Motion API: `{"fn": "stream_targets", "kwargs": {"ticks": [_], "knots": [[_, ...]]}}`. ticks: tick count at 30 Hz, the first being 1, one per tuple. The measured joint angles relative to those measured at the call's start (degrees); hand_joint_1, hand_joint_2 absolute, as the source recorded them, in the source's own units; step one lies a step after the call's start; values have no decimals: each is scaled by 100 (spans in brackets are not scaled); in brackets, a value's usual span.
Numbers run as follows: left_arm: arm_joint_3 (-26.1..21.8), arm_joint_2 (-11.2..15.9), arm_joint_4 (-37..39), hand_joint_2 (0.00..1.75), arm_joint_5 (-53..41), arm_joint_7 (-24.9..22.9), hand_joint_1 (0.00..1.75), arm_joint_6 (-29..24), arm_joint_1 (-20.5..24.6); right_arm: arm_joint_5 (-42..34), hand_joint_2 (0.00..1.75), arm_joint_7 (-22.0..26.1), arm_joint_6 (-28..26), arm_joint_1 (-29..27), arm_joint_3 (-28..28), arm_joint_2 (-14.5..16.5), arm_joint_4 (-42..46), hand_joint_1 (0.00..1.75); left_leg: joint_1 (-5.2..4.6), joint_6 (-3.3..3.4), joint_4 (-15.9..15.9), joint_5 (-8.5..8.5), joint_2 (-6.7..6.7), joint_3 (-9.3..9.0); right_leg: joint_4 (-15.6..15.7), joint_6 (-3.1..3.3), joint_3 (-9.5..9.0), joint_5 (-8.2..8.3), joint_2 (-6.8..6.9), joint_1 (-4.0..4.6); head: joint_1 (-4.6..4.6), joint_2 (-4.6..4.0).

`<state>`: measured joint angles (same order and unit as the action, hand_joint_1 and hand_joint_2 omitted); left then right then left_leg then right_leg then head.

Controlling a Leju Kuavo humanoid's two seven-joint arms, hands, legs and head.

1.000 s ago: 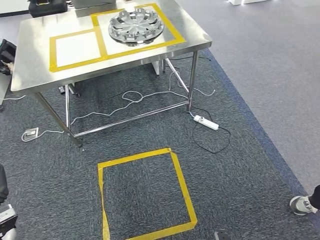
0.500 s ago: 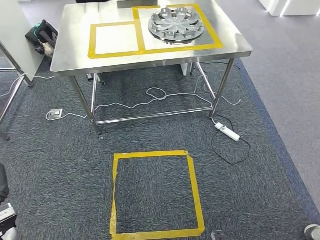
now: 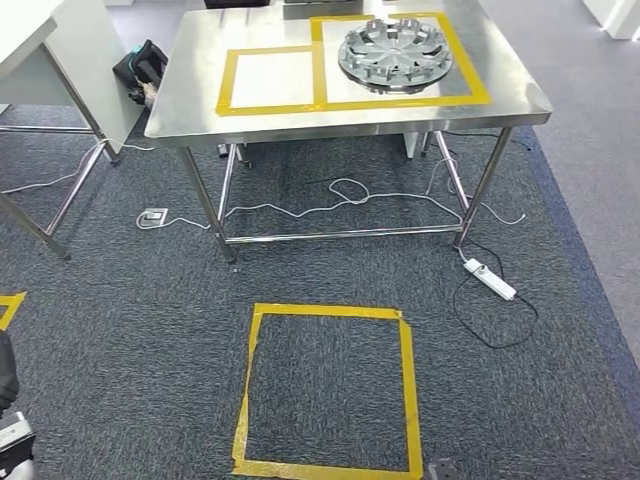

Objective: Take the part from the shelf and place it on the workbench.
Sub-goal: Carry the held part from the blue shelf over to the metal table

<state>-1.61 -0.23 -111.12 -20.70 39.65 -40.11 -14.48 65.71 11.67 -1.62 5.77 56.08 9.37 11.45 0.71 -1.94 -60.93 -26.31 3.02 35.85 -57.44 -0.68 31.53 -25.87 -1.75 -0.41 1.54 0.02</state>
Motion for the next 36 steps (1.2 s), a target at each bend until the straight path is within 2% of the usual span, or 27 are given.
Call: {"fn": "stream_targets", "kwargs": {"ticks": [1, 2, 3, 4, 5, 7, 8, 9, 10, 13, 17, 22, 36], "knots": [[2, 1, 0, 175, 6, 7, 175, 0, 4, -1, 0, 9, -4, -6, 0, -1, 0, 0, -10, -19, -367, -196, -126, 173, 3, 14, 6, 3, 31, 5, 17, 0], [3, 2, 1, 175, 11, 11, 175, 1, 5, -2, 0, 8, -12, -14, 0, -2, 0, 0, -9, -33, -764, -373, -192, 362, 2, 21, 15, 3, 67, 10, 23, 0], [5, 1, 1, 175, 18, 14, 175, 1, 2, -3, 0, 4, -19, -22, 0, -4, 0, 0, -8, -41, -1066, -472, -222, 501, 1, 23, 21, 3, 103, 15, 22, 0], [6, 2, 2, 175, 23, 15, 175, 1, -2, -5, 0, -1, -27, -28, 0, -5, 0, 0, -8, -42, -1184, -465, -232, 550, 0, 24, 24, 2, 135, 18, 22, 0], [6, 2, 2, 175, 28, 15, 175, 3, -3, -8, 0, -5, -33, -28, 0, -7, 0, 0, -8, -36, -1068, -348, -234, 482, 0, 23, 22, 1, 161, 20, 22, 0], [7, 4, 2, 175, 36, 15, 175, 20, -2, -10, 0, -7, -45, -16, 0, -8, 0, 0, -9, -13, -341, 14, -263, 82, -4, 8, 10, -5, 193, 26, 22, 0], [7, 5, 2, 175, 48, 15, 175, 45, 4, -10, 0, -9, -52, -7, 0, -8, 0, 0, -14, 7, 37, 133, -280, -118, -19, -10, 14, -15, 199, 40, 23, 0], [8, 7, 2, 175, 67, 14, 175, 81, 6, -10, 0, -12, -61, 0, 0, -9, 0, 0, -13, 24, 299, 197, -294, -252, -33, -22, 26, -28, 204, 59, 17, 0], [8, 8, 2, 175, 98, 9, 175, 127, 7, -9, 0, -16, -70, 5, 0, -11, 0, 0, -13, 35, 433, 203, -303, -316, -44, -4, 48, -48, 207, 79, 14, 0], [7, 8, 2, 175, 192, -14, 175, 256, 2, -9, 0, -28, -89, 5, 0, -17, 0, 0, -20, 59, 464, 193, -291, -321, -19, 88, 75, -67, 212, 95, -2, 0], [6, 8, 2, 175, 229, -20, 175, 322, 1, -10, 0, -37, -100, 2, 0, -17, 0, 0, -35, 109, 459, 195, -290, -315, 44, -29, 28, 7, 211, 83, -3, 0], [6, 8, 2, 175, 239, -20, 175, 352, 0, -10, 0, -36, -113, -2, 0, -17, 0, 0, -47, 146, 450, 204, -291, -301, 59, -103, -5, 29, 211, 69, -2, 0], [6, 3, 2, 175, 214, -20, 175, 366, -56, -2, 0, 10, -155, -8, 0, -17, 0, 0, -25, 133, 451, 218, -291, -302, 44, -114, 8, 27, 210, 89, 0, 0]]}}
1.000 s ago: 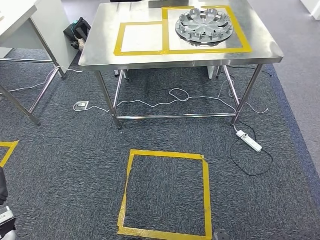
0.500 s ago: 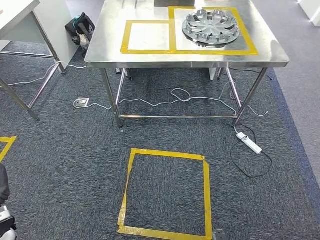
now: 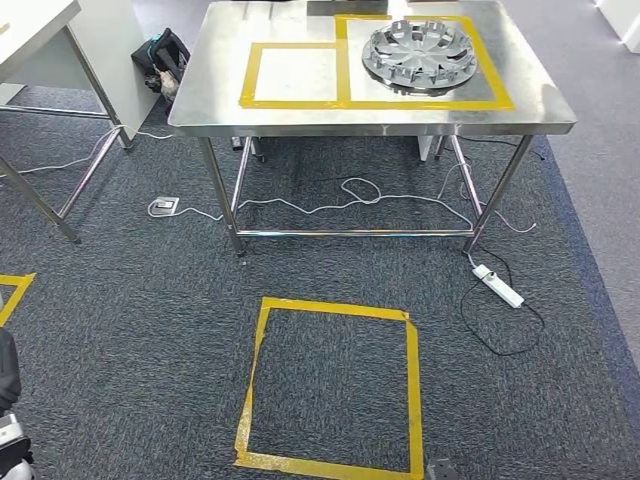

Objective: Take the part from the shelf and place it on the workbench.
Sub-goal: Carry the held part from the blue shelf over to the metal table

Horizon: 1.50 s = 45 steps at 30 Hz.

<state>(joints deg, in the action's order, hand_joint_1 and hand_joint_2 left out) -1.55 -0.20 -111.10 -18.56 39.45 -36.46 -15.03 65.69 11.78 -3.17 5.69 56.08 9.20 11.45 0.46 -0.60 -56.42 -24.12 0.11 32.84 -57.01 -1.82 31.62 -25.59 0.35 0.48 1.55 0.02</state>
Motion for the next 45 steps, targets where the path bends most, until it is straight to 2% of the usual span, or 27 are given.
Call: {"fn": "stream_targets", "kwargs": {"ticks": [16, 18, 21, 22, 23, 24, 26, 27, 28, 29, 31, 32, 33, 34, 35, 36, 38, 39, 40, 42, 43, 44, 45], "knots": [[0, -2, 0, 175, -13, -2, 175, 21, -37, 3, 0, -14, -2, -3, 0, 0, 0, 0, 0, 0, -4, -2, 0, 3, 1, -2, -1, 2, 0, -3, -1, 0], [0, -2, -1, 175, -13, -2, 175, 25, -39, 3, 0, -14, -2, -5, 0, 0, 0, 0, -16, 41, -12, -18, 0, 14, 20, -31, -5, 10, 1, -17, 1, 0], [2, -2, -2, 175, -13, -7, 175, 25, -41, 3, 0, -16, -2, -14, 0, 0, 0, 0, -16, 164, 64, -28, 6, -9, -65, -117, 19, 89, 0, -35, 3, 0], [1, -3, -2, 175, -14, -10, 175, 24, -42, 3, 0, -16, -2, -14, 0, 0, 0, 0, 1, 198, 99, -29, 16, -36, -163, -134, 62, 57, -7, -37, -9, 0], [-1, -4, -2, 175, -16, -14, 175, 23, -42, 3, 0, -16, -1, -11, 0, 0, 0, 0, 16, 217, 119, -34, 27, -59, -315, -141, 144, -58, -14, -41, -24, 0], [-3, -4, -2, 175, -20, -15, 175, 22, -43, 3, 0, -15, 0, -8, 0, 0, 0, 0, 28, 222, 133, -42, 36, -74, -593, -149, 287, -236, -22, -50, -38, 0], [-7, -5, -1, 175, -40, -17, 175, 19, -44, 2, 0, -15, 4, -16, 0, 0, 0, 0, 34, 211, 128, -57, 45, -82, -1337, -186, 651, -606, -27, -74, -60, 0], [-7, -7, 0, 175, -53, -17, 175, 18, -45, 1, 0, -16, 5, -27, 0, 0, 0, 0, 42, 195, 125, -66, 50, -92, -1604, -208, 792, -705, -27, -90, -62, 0], [-7, -8, 0, 175, -62, -17, 175, 18, -45, 1, 0, -16, 7, -36, 0, 0, 0, 0, 59, 170, 120, -80, 57, -111, -1670, -229, 838, -693, -27, -108, -63, 0], [-7, -9, 0, 175, -67, -17, 175, 17, -46, 0, 0, -17, 7, -43, 0, 0, 0, 0, 84, 134, 114, -101, 66, -141, -1498, -252, 763, -563, -26, -131, -63, 0], [-7, -11, 0, 175, -69, -17, 175, 15, -45, -1, 0, -17, 8, -48, 0, 2, -1, 0, 142, 23, 86, -164, 85, -217, -743, -344, 395, -176, -48, -189, -66, 0], [-8, -13, 0, 175, -70, -18, 175, 14, -42, -1, 0, -16, 10, -47, 0, 9, -4, 0, 160, -43, 61, -196, 92, -242, -412, -346, 240, -121, -70, -201, -85, 0], [-8, -14, 0, 175, -72, -19, 175, 14, -39, -1, 0, -17, 12, -45, 0, 16, -8, 0, 164, -99, 40, -225, 97, -251, -224, -309, 131, -118, -89, -205, -95, 0], [-6, -14, 0, 175, -77, -20, 175, 14, -37, -2, 0, -17, 14, -50, 1, 21, -10, 0, 159, -148, 24, -242, 101, -254, -180, -239, 110, -186, -105, -196, -93, 0], [-3, -15, 0, 175, -83, -21, 175, 14, -36, -5, 0, -18, 15, -58, 1, 24, -12, 0, 160, -176, 11, -256, 105, -257, -188, -142, 97, -224, -103, -192, -92, 0], [0, -15, 0, 175, -87, -25, 175, 14, -34, -8, 0, -19, 14, -66, 2, 21, -11, 0, 164, -198, -9, -263, 102, -261, -213, -77, 64, -210, -102, -192, -68, 0], [4, -14, -1, 175, -93, -30, 175, 14, -18, -11, 0, -16, 13, -74, 2, 17, -9, 0, 168, -230, -281, -265, 68, -153, -221, -2, -30, -247, -105, -190, -43, 0], [4, -13, -1, 175, -95, -33, 175, 13, -8, -10, 0, -15, 13, -71, 2, 17, -9, 0, 158, -239, -579, -297, 48, 16, -206, 30, -88, -280, -106, -186, -28, 0], [5, -13, -1, 175, -94, -33, 175, 15, -4, -10, 0, -14, 14, -69, 2, 17, -9, 0, 141, -237, -967, -384, 34, 270, -186, 55, -144, -318, -103, -179, -21, 0], [5, -11, 0, 175, -81, -34, 175, 29, -6, -10, 0, -15, 15, -74, 2, 17, -9, 0, 102, -212, -1628, -663, 30, 809, -151, 90, -268, -413, -103, -158, -14, 0], [5, -11, 0, 175, -72, -38, 175, 37, -8, -10, 0, -15, 16, -79, 2, 17, -9, 0, 79, -185, -1749, -758, 30, 987, -136, 98, -348, -474, -106, -146, -16, 0], [5, -11, 0, 175, -65, -41, 175, 43, -9, -10, 0, -15, 16, -84, 2, 17, -9, 0, 52, -144, -1683, -756, 30, 1066, -122, 101, -442, -540, -112, -135, -15, 0], [4, -11, 0, 175, -63, -44, 175, 45, -10, -9, 0, -14, 16, -85, 2, 17, -9, 0, 19, -93, -1460, -634, 30, 1064, -105, 102, -548, -612, -117, -125, -15, 0]]}}
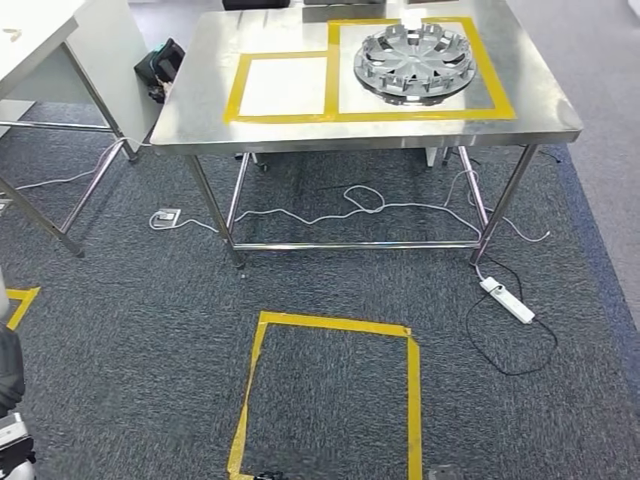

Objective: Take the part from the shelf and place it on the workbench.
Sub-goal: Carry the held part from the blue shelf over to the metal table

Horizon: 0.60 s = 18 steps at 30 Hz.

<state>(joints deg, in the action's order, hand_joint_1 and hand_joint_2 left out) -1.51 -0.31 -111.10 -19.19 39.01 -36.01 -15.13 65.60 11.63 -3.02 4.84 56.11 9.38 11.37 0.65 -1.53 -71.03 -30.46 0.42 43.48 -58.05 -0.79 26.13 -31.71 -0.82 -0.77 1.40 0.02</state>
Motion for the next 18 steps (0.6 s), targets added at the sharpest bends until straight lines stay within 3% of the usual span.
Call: {"fn": "stream_targets", "kwargs": {"ticks": [3, 4, 5, 7, 8, 10, 12, 14, 15, 16, 18], "knots": [[-1, 2, 0, 175, 1, -2, 175, 7, -14, 1, 0, -2, 10, -1, 1, 6, -4, 0, -126, 170, 1022, 918, -18, -141, 87, -18, -262, -245, -7, 41, 1, -1], [-2, 3, -1, 175, 2, -6, 175, 10, -20, 1, 0, -3, 14, 2, 1, 8, -4, 0, -151, 193, 1241, 1112, -18, -176, 138, -30, -363, -314, -5, 61, 0, -1], [-2, 3, -1, 175, 3, -10, 175, 14, -22, 1, 0, -2, 16, 10, 2, 9, -3, 0, -159, 200, 1358, 1145, -11, -206, 185, -48, -474, -343, -3, 80, -2, -1], [-1, 1, -2, 175, 3, -17, 175, 16, -22, 2, 0, 2, 16, 27, 2, 0, 7, 0, -134, 217, 1397, 1034, 21, -372, 208, -92, -652, -319, 11, 99, -24, -1], [-3, -1, -2, 175, 2, -17, 175, 15, -21, 2, 0, 3, 16, 42, 1, -3, 10, 0, -124, 244, 1406, 979, 27, -479, 36, -119, -599, -282, 21, 101, -36, -1], [-7, -1, -2, 175, 2, -17, 175, 14, -23, 2, 0, 4, 17, 66, 0, -7, 13, 0, -119, 297, 1413, 851, 29, -680, -672, -153, -169, -354, 38, 104, -62, -2], [-7, -3, -2, 175, 1, -17, 175, 14, -22, 2, 0, 1, 17, 64, 0, -7, 13, 0, -126, 331, 1413, 695, 34, -855, -1311, -158, 408, -765, 40, 112, -80, -2], [-6, -6, -2, 175, -1, -17, 175, 14, -30, 10, 0, 0, 20, 38, 0, -6, 11, 0, -143, 351, 1414, 505, 59, -1086, -1377, -137, 791, -1206, 39, 124, -102, -1], [-7, -7, -2, 175, -2, -17, 175, 14, -34, 15, 0, 0, 22, 22, 0, -5, 10, 0, -158, 357, 1415, 402, 69, -1224, -1216, -113, 905, -1203, 37, 130, -112, 0], [-8, -7, -2, 175, -3, -17, 175, 14, -38, 20, 0, -2, 23, 5, 0, -5, 9, 0, -172, 362, 1422, 297, 74, -1342, -965, -72, 989, -927, 36, 140, -118, 0], [-8, -6, 4, 175, -3, -16, 175, 16, -49, 22, 0, -5, 21, -40, 0, -9, 5, 0, -205, 356, 1408, 107, 90, -1547, -443, 12, 1128, 118, 23, 177, -102, 0]]}}
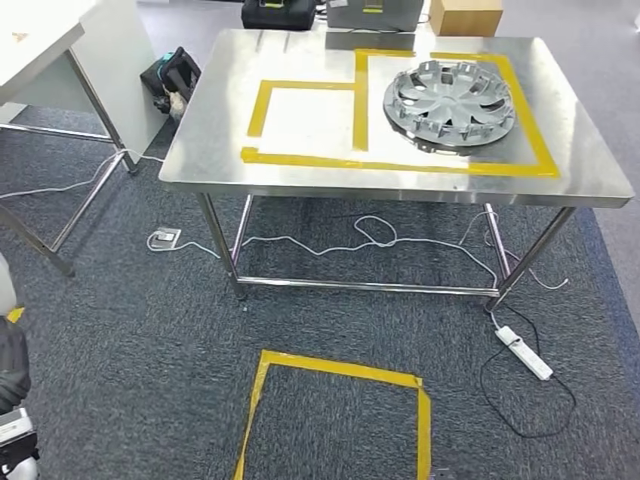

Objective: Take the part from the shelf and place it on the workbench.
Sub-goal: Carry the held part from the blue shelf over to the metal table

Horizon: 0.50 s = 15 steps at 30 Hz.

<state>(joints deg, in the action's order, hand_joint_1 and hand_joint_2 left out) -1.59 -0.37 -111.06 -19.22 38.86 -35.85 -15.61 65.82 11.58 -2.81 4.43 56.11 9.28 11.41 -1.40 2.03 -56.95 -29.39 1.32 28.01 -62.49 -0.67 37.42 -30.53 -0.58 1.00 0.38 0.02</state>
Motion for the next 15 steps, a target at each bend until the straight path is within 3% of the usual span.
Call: {"fn": "stream_targets", "kwargs": {"ticks": [1, 2, 6, 10, 11, 13, 14, 15], "knots": [[-1, 1, 1, 175, 1, 1, 175, 4, -8, 1, 0, -7, -2, -19, 1, -2, -2, 0, -5, -16, 6, -75, 14, -58, 160, 23, 16, 418, -5, 21, 17, -1], [-1, 2, 1, 175, 5, 0, 175, 13, -15, 2, 0, -9, -4, -24, 1, -4, -2, 0, -9, -39, -5, -116, 28, -112, 241, 31, 9, 636, -9, 36, 30, -1], [1, 9, -12, 175, 9, -1, 175, 38, -22, 6, 0, -3, -5, 27, 0, 1, -1, 0, -21, -139, -302, -46, 17, -30, 371, 59, -245, 578, -22, -21, 42, 0], [1, 11, -15, 175, 8, 2, 175, 38, -17, 6, 0, 0, -6, 40, 1, 1, 1, 0, -17, -180, -558, -12, -7, 111, 405, 77, -319, 544, -18, -38, 71, 1], [0, 15, -16, 175, 8, 3, 175, 38, -14, 6, 0, 1, -6, 45, 1, 1, 1, 0, -4, -203, -736, -31, -16, 232, 419, 84, -355, 523, -17, -45, 81, 1], [-1, 22, -17, 175, 12, 4, 175, 43, -18, 7, 0, 0, -5, 50, 0, 1, 2, 0, 90, -317, -1240, -333, -45, 809, 460, 76, -604, 355, -19, -91, 93, 1], [-1, 23, -17, 175, 14, 4, 175, 49, -23, 8, 0, 0, -5, 50, 0, 1, 2, 0, 139, -375, -1279, -370, -53, 1017, 471, 54, -751, 255, -24, -123, 92, 1], [0, 23, -17, 175, 16, 4, 175, 57, -27, 10, 0, 2, -4, 49, 0, 1, 2, 0, 192, -438, -1141, -265, -63, 1149, 478, 18, -908, 141, -30, -159, 93, 1]]}}
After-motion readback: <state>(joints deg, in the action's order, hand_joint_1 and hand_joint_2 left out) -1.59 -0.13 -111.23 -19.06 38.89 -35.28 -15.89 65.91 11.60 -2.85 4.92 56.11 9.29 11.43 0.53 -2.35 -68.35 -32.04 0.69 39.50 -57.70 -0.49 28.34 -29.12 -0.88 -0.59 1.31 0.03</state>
